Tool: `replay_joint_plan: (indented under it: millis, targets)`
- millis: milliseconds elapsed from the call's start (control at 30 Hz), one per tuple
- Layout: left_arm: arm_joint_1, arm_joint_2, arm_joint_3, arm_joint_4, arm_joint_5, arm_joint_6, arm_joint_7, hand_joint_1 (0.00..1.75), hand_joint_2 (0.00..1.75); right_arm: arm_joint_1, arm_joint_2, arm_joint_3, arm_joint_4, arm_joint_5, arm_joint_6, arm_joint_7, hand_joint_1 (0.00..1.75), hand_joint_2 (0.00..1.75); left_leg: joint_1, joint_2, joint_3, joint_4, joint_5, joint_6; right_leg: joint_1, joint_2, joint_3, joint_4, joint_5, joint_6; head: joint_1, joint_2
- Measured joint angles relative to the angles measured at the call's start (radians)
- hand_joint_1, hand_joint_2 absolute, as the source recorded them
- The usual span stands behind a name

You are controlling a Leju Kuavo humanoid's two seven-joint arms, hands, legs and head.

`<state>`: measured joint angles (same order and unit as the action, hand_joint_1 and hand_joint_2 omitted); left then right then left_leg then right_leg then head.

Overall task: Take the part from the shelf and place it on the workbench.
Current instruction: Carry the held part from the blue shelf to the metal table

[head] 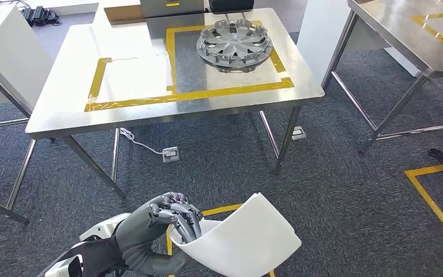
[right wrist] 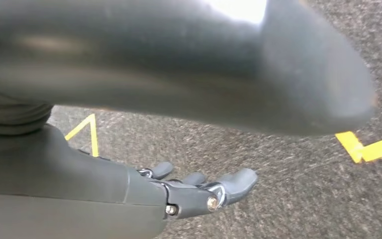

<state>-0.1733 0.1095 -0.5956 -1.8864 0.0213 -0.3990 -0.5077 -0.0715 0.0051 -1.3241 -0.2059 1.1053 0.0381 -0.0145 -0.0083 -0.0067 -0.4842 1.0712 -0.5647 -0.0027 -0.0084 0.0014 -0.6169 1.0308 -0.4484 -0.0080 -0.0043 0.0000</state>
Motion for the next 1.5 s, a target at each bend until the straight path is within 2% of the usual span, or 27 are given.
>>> replay_joint_plan:
  millis: [67,133,167,200,233,300,333,367,467,533,633,667,700,733,800,867,967,1000,1067,1133,1167,1200,1233,1300,1367,1400,1500]
  targets:
    - [0.001,0.002,0.001,0.0,0.0,0.0,-0.003,1.75,1.75,0.0,0.0,0.0,0.0,0.0,0.0,0.001,0.0,0.0,0.003,0.001,-0.065,0.106,-0.027,-0.01,-0.001,0.001,0.02,-0.004,-0.013,-0.007,-0.005,0.0]
    - [0.005,0.005,0.002,0.001,0.001,0.001,-0.008,1.75,1.75,0.001,0.0,0.0,-0.001,0.0,0.0,0.001,0.0,0.0,0.006,0.002,-0.148,0.206,-0.08,-0.017,-0.001,0.001,0.037,-0.005,-0.03,-0.01,-0.008,0.0]
    - [0.009,0.007,0.002,0.002,0.001,0.001,-0.012,1.75,1.75,0.002,0.0,0.0,-0.001,0.001,0.0,0.001,0.0,0.0,0.006,0.002,-0.174,0.221,-0.095,-0.018,-0.001,0.002,0.048,-0.005,-0.04,-0.01,-0.009,0.0]
    - [0.012,0.009,0.003,0.002,0.001,0.001,-0.015,1.75,1.75,0.003,0.0,0.0,-0.001,0.001,0.0,0.001,0.0,0.0,0.006,0.002,-0.186,0.208,-0.088,-0.017,-0.001,0.003,0.061,-0.005,-0.05,-0.009,-0.009,0.0]
    - [0.015,0.011,0.004,0.002,0.001,0.001,-0.018,1.75,1.75,0.003,0.0,0.0,-0.001,0.0,0.0,0.002,0.0,0.0,0.006,0.002,-0.183,0.165,-0.056,-0.013,-0.001,0.004,0.075,-0.005,-0.061,-0.009,-0.011,0.0]
    - [0.018,0.014,0.006,0.003,0.002,0.001,-0.022,1.75,1.75,0.003,0.0,0.0,-0.001,0.0,0.0,0.002,0.0,0.0,0.002,0.002,-0.164,0.046,0.05,0.0,0.001,0.005,0.099,-0.004,-0.082,-0.004,-0.013,0.0]
    - [0.02,0.015,0.007,0.004,0.002,0.001,-0.023,1.75,1.75,0.002,0.0,0.0,-0.001,0.0,0.0,0.003,0.0,0.0,-0.001,0.002,-0.157,0.004,0.086,0.008,0.003,0.006,0.107,-0.003,-0.093,0.001,-0.014,0.0]
    - [0.022,0.017,0.008,0.004,0.002,0.001,-0.025,1.75,1.75,0.002,0.0,0.0,-0.001,-0.002,0.0,0.004,0.0,0.0,-0.003,0.001,-0.152,-0.02,0.109,0.015,0.003,0.006,0.114,-0.001,-0.1,0.007,-0.014,0.0]
    - [0.023,0.019,0.008,0.003,0.002,0.001,-0.029,1.75,1.75,0.001,-0.001,0.0,-0.001,-0.006,-0.002,0.007,0.0,0.0,-0.001,-0.001,-0.126,-0.034,0.11,0.031,0.005,0.006,0.126,0.021,-0.101,0.025,-0.014,0.0]
    - [0.022,0.018,0.008,0.002,0.002,0.001,-0.031,1.75,1.75,-0.002,-0.001,0.0,-0.002,-0.008,-0.004,0.008,0.0,0.0,0.003,-0.001,-0.103,-0.042,0.101,0.042,0.004,0.005,0.091,0.092,-0.112,0.033,-0.01,0.0]
    - [0.025,0.019,0.008,0.003,0.002,0.001,-0.033,1.75,1.75,-0.002,-0.001,0.0,-0.002,-0.009,-0.004,0.008,0.0,0.0,0.004,-0.002,-0.084,-0.045,0.08,0.049,0.001,0.004,-0.028,0.251,-0.181,0.045,-0.003,0.0]
    - [0.026,0.02,0.008,0.004,0.002,0.001,-0.035,1.75,1.75,0.0,-0.002,0.0,-0.002,-0.009,-0.004,0.008,0.0,0.0,0.004,-0.003,-0.077,-0.045,0.072,0.048,0.0,0.004,-0.058,0.272,-0.19,0.047,-0.001,0.0]
    - [0.028,0.02,0.009,0.005,0.002,0.001,-0.039,1.75,1.75,0.001,-0.002,0.0,-0.002,-0.008,-0.003,0.007,0.0,0.0,0.004,-0.005,-0.066,-0.045,0.063,0.047,0.0,0.004,-0.073,0.264,-0.179,0.048,0.0,0.0]
    - [0.029,0.022,0.009,0.006,0.001,0.001,-0.044,1.75,1.75,0.002,-0.002,0.0,-0.002,-0.007,-0.002,0.006,0.0,0.0,0.004,-0.005,-0.053,-0.045,0.053,0.044,0.0,0.003,-0.07,0.219,-0.141,0.047,0.002,0.0]
    - [0.031,0.025,0.009,0.007,0.001,0.001,-0.053,1.75,1.75,0.003,-0.002,0.0,-0.002,-0.005,-0.001,0.003,0.0,0.0,0.004,-0.005,-0.025,-0.043,0.031,0.038,0.0,0.002,-0.043,0.092,-0.046,0.042,0.004,0.0]
    - [0.033,0.029,0.011,0.008,0.0,0.001,-0.058,1.75,1.75,0.004,-0.003,0.0,-0.002,-0.005,0.0,0.003,0.0,0.0,0.002,-0.005,-0.012,-0.044,0.012,0.027,0.005,0.0,-0.025,0.021,-0.005,0.029,0.006,0.0]
    - [0.034,0.035,0.016,0.01,0.0,0.003,-0.061,1.75,1.75,0.003,-0.003,0.0,-0.002,-0.004,0.001,0.003,0.0,0.0,0.001,-0.005,-0.003,-0.033,0.005,0.007,0.005,0.001,-0.009,0.009,-0.007,0.006,0.006,0.0]
    - [0.033,0.037,0.016,0.01,0.0,0.006,-0.065,1.75,1.75,0.003,-0.003,0.0,-0.002,-0.002,0.001,0.002,0.0,0.0,0.001,-0.004,-0.008,-0.01,0.005,0.001,0.003,0.002,0.0,0.005,-0.012,0.0,0.004,0.0]
    - [0.033,0.044,0.017,0.01,0.0,0.012,-0.071,1.75,1.75,0.002,-0.004,0.0,-0.002,0.002,0.002,0.002,0.0,0.0,0.004,-0.002,-0.06,0.08,-0.013,-0.008,0.0,0.002,0.019,-0.001,-0.021,-0.01,-0.001,0.0]
    - [0.037,0.05,0.017,0.01,-0.001,0.018,-0.073,1.75,1.75,0.002,-0.006,0.0,-0.002,0.006,0.005,0.003,0.0,0.0,0.006,-0.001,-0.143,0.196,-0.061,-0.013,0.0,0.002,0.035,-0.003,-0.035,-0.014,-0.005,0.0]
    - [0.039,0.054,0.017,0.011,-0.001,0.02,-0.074,1.75,1.75,0.002,-0.006,0.0,-0.002,0.008,0.006,0.003,0.0,0.0,0.007,0.0,-0.176,0.228,-0.079,-0.014,0.0,0.002,0.045,-0.003,-0.044,-0.015,-0.006,0.0]
    - [0.041,0.057,0.017,0.011,-0.001,0.022,-0.075,1.75,1.75,0.003,-0.007,0.0,-0.002,0.009,0.008,0.004,0.0,0.0,0.007,0.0,-0.195,0.232,-0.08,-0.013,0.0,0.003,0.057,-0.003,-0.054,-0.014,-0.007,0.0]
    - [0.043,0.06,0.017,0.011,-0.001,0.024,-0.076,1.75,1.75,0.003,-0.007,0.001,-0.002,0.01,0.01,0.004,0.0,0.0,0.007,0.0,-0.199,0.203,-0.058,-0.011,0.0,0.004,0.071,-0.003,-0.064,-0.014,-0.008,0.0]
    - [0.045,0.065,0.017,0.011,-0.001,0.026,-0.078,1.75,1.75,0.002,-0.008,0.001,-0.002,0.013,0.014,0.006,0.0,0.0,0.004,0.006,-0.18,0.082,0.044,0.001,0.001,0.003,0.098,-0.003,-0.085,-0.011,-0.01,0.0]
    - [0.047,0.07,0.017,0.012,0.0,0.026,-0.081,1.75,1.75,0.001,-0.008,0.002,-0.002,0.017,0.019,0.01,0.0,0.0,-0.002,0.019,-0.165,-0.007,0.11,0.013,0.004,0.001,0.114,-0.003,-0.104,-0.001,-0.013,0.0]
    - [0.048,0.072,0.017,0.012,0.0,0.027,-0.083,1.75,1.75,0.002,-0.009,0.003,-0.002,0.02,0.02,0.013,0.0,0.0,-0.004,0.023,-0.163,-0.025,0.12,0.018,0.006,-0.002,0.12,0.0,-0.109,0.006,-0.013,0.0]
    - [0.047,0.073,0.017,0.011,0.001,0.027,-0.085,1.75,1.75,0.001,-0.011,0.005,-0.002,0.024,0.021,0.016,0.0,0.0,0.002,0.008,-0.136,-0.037,0.118,0.032,0.007,-0.008,0.13,0.026,-0.11,0.023,-0.012,0.0]
